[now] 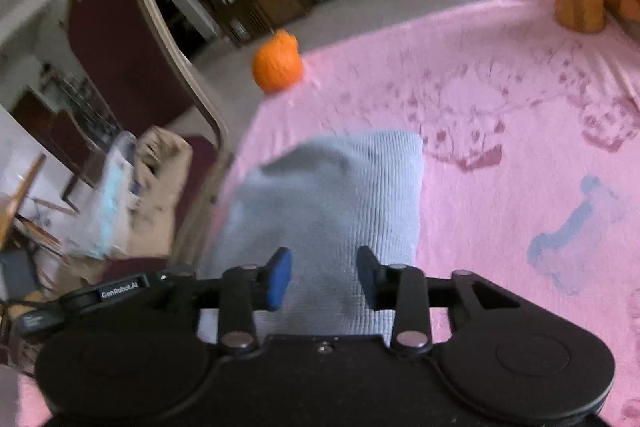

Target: Fold clothes

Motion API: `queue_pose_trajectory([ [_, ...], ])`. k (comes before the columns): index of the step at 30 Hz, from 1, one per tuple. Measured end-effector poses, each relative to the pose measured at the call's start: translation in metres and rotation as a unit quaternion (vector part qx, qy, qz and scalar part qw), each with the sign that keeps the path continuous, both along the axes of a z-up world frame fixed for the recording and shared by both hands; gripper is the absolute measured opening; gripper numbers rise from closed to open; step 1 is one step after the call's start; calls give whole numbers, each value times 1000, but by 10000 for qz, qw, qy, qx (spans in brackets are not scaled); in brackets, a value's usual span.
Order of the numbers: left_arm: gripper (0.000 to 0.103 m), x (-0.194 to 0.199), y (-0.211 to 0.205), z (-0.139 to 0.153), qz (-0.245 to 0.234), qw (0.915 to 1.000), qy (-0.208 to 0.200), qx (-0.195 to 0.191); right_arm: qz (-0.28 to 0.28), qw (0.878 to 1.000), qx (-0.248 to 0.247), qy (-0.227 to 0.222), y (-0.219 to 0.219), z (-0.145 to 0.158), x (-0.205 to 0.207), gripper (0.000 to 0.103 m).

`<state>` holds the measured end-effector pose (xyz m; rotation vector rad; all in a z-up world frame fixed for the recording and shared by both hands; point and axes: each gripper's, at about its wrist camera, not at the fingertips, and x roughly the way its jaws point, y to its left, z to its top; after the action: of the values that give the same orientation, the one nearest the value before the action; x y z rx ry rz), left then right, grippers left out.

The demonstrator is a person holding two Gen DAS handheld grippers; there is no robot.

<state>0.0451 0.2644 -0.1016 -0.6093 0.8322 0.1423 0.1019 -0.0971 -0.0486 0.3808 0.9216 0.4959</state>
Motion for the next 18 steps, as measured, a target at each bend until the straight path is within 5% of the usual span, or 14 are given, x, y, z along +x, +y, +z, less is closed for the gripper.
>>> queue_pose_trajectory([
  [5,71,20,10,-28,-29,9931,613,-1001,-371,9975,607,25,-30,14,4,82],
  [18,74,45,2,-55,-296,9837,821,-1572,-826,9819,1054,1341,-33,-77,41,86],
])
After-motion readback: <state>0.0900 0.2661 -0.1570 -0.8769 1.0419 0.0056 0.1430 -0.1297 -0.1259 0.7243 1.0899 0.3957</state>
